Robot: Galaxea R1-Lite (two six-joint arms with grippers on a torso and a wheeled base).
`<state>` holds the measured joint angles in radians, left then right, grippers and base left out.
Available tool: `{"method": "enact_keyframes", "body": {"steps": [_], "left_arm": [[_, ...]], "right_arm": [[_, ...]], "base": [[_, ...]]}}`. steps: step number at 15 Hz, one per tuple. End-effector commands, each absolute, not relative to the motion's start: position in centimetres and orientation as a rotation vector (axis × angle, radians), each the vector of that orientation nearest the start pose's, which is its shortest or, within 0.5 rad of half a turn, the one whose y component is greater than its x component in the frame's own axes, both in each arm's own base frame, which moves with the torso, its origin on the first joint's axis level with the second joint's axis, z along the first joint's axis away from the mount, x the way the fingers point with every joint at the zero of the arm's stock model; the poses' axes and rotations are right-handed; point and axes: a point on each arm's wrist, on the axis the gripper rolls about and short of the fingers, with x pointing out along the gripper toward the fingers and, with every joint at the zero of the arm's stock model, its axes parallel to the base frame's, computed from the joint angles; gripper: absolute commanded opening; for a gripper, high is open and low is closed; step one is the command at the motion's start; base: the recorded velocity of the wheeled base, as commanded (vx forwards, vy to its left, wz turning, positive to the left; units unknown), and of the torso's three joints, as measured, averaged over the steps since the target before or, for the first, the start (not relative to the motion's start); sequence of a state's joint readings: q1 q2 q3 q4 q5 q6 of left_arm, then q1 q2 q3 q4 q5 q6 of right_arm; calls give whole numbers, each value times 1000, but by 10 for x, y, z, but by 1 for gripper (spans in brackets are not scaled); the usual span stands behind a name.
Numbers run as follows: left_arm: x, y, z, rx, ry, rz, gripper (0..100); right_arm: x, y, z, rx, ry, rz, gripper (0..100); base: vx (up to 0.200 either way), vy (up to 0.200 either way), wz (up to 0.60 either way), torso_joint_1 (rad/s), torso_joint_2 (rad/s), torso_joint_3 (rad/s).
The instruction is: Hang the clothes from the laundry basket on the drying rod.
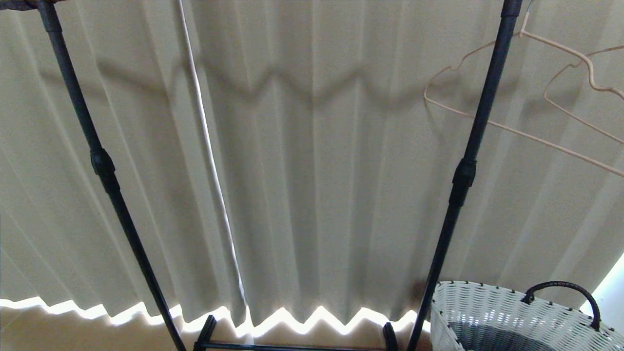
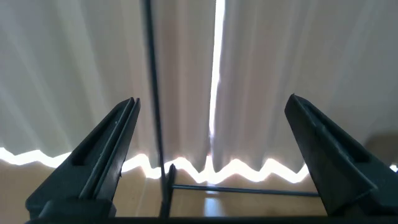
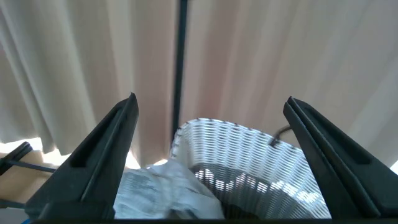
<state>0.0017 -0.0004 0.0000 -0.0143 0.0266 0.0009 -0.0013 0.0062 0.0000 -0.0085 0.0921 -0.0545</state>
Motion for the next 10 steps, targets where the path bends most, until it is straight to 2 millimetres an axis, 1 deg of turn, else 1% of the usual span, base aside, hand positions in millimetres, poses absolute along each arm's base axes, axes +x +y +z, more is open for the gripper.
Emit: {"method": "enact_keyframes", "body": {"steps": [1, 3, 10], "left_arm": [[-23, 1, 77, 1, -14, 29, 100], [-23, 1, 77, 1, -12, 29, 100], [-23, 1, 77, 1, -14, 29, 100]], "right_arm": [[-22, 2, 77, -55, -6, 92, 100], [-22, 2, 77, -54, -4, 92, 100], [-22, 2, 77, -54, -6, 92, 100]], "base": [[0, 0, 0, 0, 0, 0], [0, 0, 0, 0, 0, 0], [-200, 0, 0, 7, 4, 3]]}}
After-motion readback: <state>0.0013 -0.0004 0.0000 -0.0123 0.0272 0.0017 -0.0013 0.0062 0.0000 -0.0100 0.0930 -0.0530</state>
